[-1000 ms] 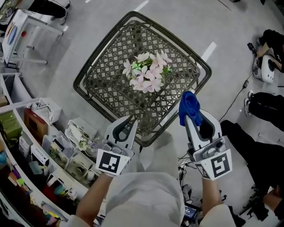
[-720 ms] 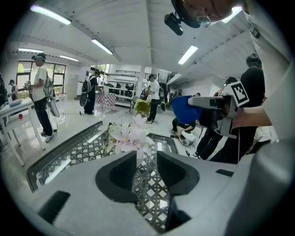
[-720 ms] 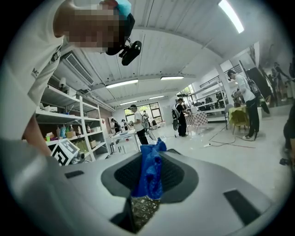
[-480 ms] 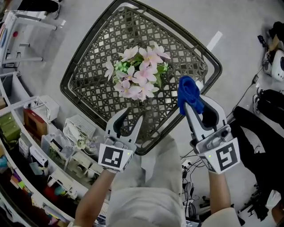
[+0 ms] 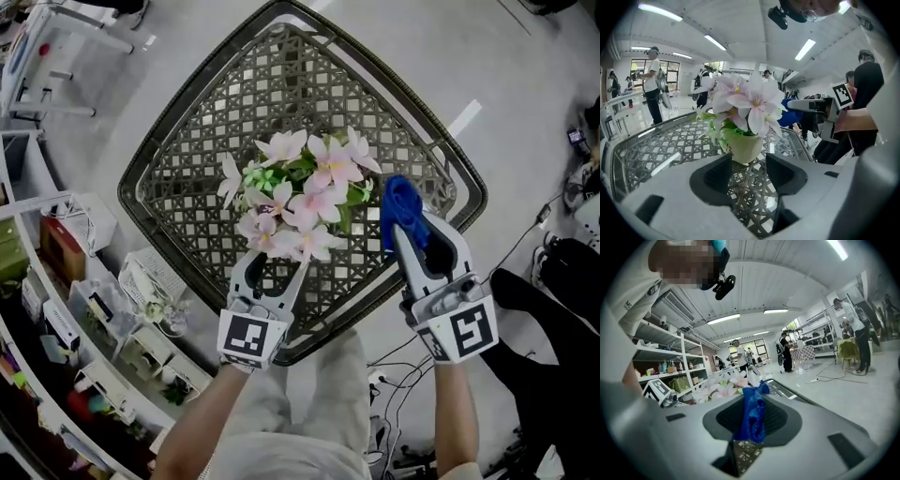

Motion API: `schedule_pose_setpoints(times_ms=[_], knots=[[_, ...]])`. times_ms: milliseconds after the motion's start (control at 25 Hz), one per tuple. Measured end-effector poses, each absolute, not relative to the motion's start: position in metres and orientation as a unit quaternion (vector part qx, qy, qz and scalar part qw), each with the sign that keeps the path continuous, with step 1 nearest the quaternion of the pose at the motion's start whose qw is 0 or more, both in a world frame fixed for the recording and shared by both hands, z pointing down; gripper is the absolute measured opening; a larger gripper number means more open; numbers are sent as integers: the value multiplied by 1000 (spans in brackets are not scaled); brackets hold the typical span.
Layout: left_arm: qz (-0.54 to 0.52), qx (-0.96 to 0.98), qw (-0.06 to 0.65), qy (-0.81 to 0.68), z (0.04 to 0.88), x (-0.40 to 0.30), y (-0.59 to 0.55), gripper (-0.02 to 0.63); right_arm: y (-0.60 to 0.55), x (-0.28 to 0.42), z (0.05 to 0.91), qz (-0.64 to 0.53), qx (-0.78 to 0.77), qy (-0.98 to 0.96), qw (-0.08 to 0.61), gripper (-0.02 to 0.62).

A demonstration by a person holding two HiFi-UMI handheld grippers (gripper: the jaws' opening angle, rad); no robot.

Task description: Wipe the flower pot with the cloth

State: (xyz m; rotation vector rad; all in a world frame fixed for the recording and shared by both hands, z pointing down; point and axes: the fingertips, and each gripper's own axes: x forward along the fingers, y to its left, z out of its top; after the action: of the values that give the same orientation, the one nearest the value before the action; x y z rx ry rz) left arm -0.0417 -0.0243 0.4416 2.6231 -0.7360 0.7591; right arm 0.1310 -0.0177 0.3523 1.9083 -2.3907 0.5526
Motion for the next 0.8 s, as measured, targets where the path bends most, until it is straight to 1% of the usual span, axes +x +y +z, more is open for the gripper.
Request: schedule_pose_setpoints(times_ms=[80, 440, 600, 800], knots=[[259, 917, 153, -263, 446, -39, -29, 216, -29, 132, 360, 179, 605, -775, 14, 109], [246, 923, 142, -260, 459, -31, -45, 311, -71, 123, 399, 183, 556, -811, 16, 109], [242, 924, 144, -260, 462, -27, -47, 319, -89, 121, 414, 182, 534, -826, 13, 109], [238, 925, 147, -259, 465, -22, -47, 318, -111, 107, 429, 162, 498, -851, 39, 108]])
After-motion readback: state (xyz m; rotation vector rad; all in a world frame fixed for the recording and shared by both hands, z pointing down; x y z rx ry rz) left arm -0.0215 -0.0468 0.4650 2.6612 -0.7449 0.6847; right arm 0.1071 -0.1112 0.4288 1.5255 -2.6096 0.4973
